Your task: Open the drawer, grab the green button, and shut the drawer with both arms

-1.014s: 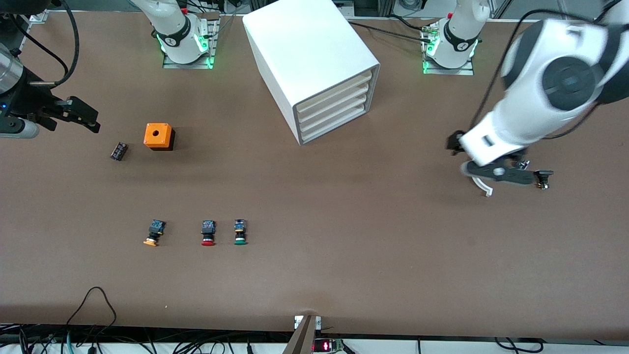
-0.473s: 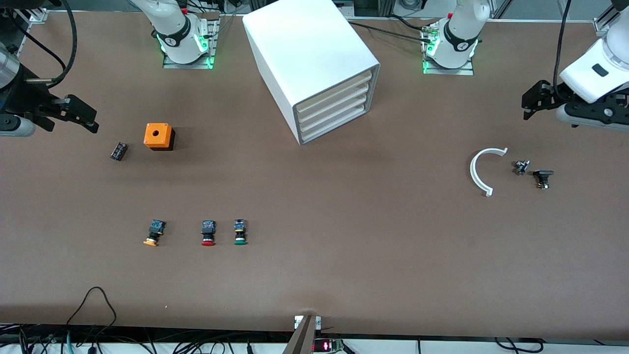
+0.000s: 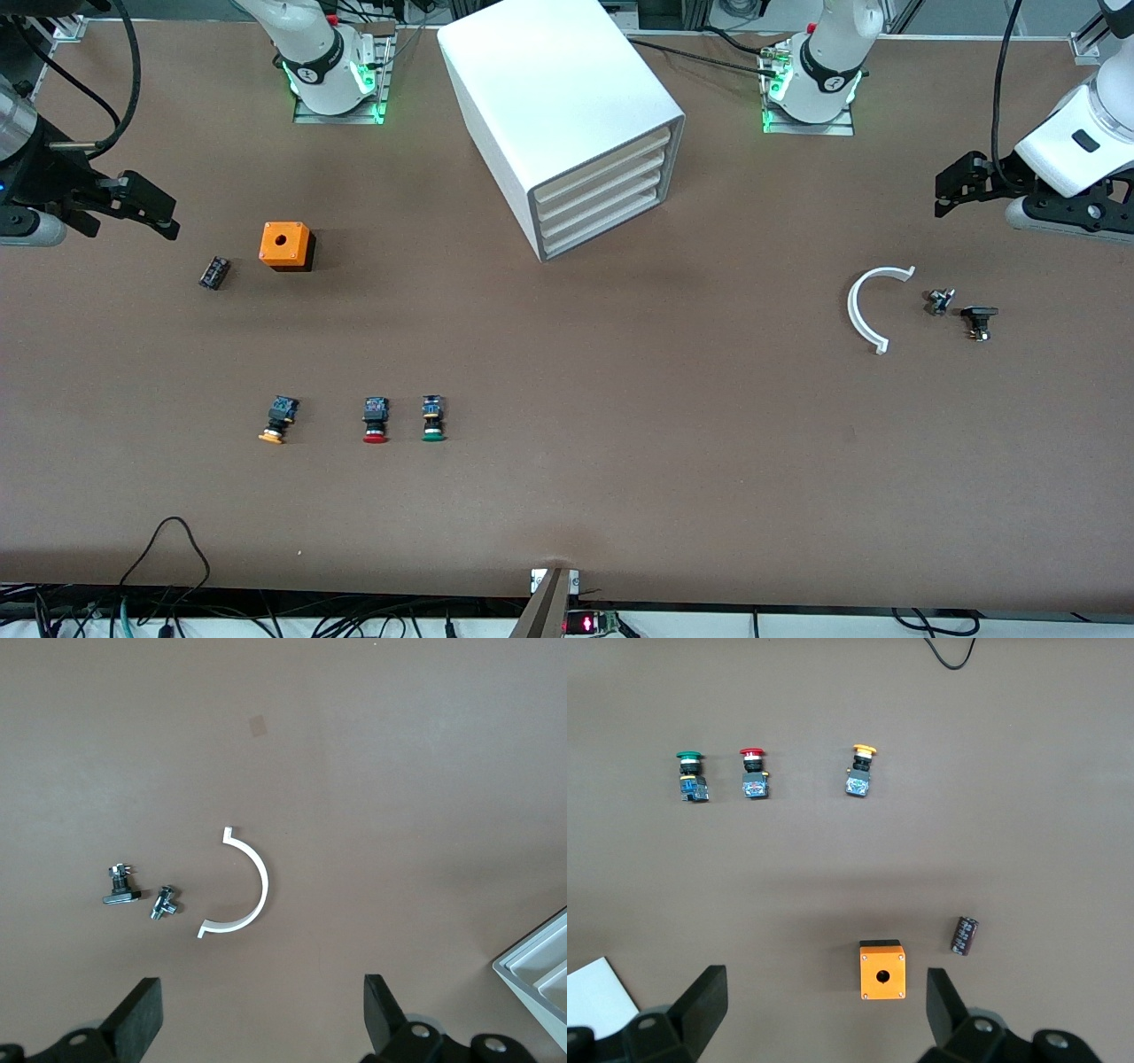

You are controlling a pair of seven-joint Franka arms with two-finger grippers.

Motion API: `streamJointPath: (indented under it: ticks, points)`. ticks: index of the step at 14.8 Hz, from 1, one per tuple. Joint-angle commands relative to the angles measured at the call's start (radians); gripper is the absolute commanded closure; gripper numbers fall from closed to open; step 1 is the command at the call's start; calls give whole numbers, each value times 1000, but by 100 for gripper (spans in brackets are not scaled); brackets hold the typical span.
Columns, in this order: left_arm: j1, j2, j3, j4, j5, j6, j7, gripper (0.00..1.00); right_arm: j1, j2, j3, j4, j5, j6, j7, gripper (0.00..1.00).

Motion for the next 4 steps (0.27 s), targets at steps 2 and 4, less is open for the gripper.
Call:
streamJointPath:
  ticks: [2, 4]
  points:
    - [-6, -1, 6, -3, -15, 4, -20, 0, -2, 11, 3, 29, 14, -24, -11, 1]
    - [-6, -1, 1, -3, -15, 2, -20, 0, -2, 13, 3, 29, 15, -25, -14, 1]
